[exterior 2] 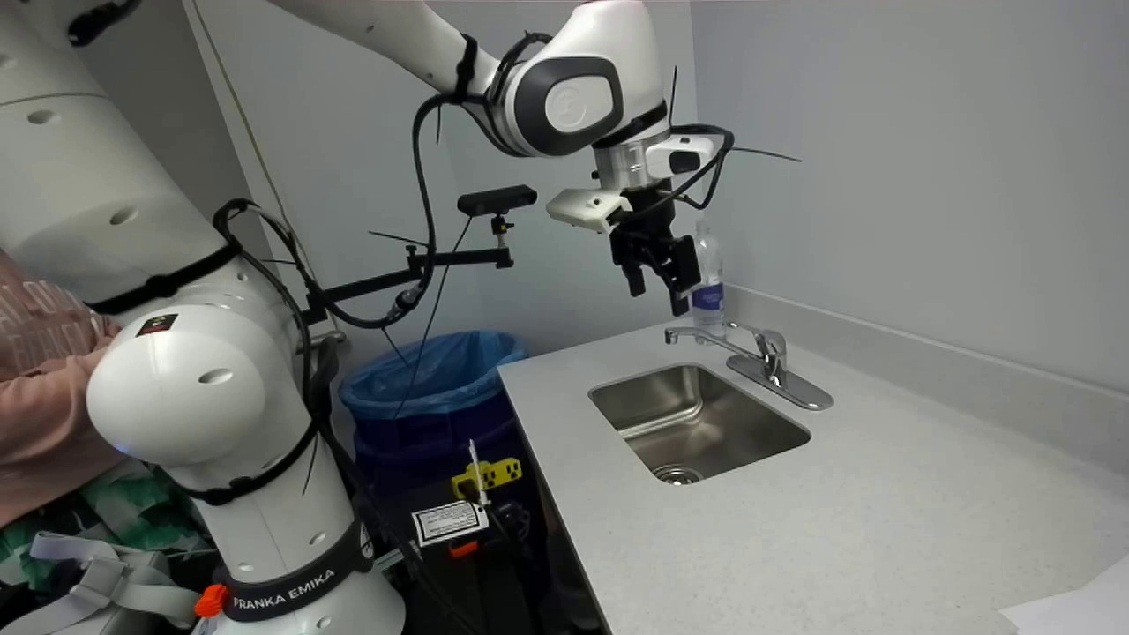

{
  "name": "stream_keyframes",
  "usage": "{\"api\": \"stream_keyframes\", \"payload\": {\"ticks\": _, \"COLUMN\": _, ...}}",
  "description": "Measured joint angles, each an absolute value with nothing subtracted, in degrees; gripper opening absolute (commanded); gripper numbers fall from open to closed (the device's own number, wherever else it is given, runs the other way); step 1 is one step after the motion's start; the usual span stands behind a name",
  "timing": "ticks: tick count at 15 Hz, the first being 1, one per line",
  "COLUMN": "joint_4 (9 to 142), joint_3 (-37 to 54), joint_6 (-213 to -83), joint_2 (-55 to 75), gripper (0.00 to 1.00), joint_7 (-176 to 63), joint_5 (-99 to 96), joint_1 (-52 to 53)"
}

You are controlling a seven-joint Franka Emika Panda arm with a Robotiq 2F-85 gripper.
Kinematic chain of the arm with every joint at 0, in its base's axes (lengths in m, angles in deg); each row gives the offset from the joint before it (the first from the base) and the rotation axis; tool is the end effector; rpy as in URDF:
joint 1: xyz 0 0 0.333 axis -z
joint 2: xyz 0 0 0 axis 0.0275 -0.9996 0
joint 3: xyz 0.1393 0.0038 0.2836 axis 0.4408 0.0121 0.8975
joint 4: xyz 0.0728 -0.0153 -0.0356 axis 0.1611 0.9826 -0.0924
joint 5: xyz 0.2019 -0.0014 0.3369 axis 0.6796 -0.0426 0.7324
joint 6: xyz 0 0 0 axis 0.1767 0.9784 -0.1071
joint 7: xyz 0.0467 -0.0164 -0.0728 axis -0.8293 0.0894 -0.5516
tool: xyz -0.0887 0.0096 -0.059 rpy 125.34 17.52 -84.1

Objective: Move the tap nozzle to the right

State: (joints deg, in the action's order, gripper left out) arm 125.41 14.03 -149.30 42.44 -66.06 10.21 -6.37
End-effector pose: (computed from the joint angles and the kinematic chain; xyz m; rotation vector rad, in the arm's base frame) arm 0.4468 0.0798 0.4086 -3.0074 -0.2250 -0.2411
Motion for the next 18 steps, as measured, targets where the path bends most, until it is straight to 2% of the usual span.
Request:
{"api": "stream_keyframes", "payload": {"ticks": 7, "joint_4": 123.96, "joint_3": 15.81, "joint_6": -150.18, "joint_2": 37.78, "gripper": 1.0, "joint_7": -66.9, "joint_5": 10.33, "joint_1": -7.81}}
{"api": "stream_keyframes", "payload": {"ticks": 18, "joint_4": 123.59, "joint_3": 15.83, "joint_6": -150.19, "joint_2": 37.39, "gripper": 1.0, "joint_7": -66.95, "joint_5": 10.33, "joint_1": -7.82}}
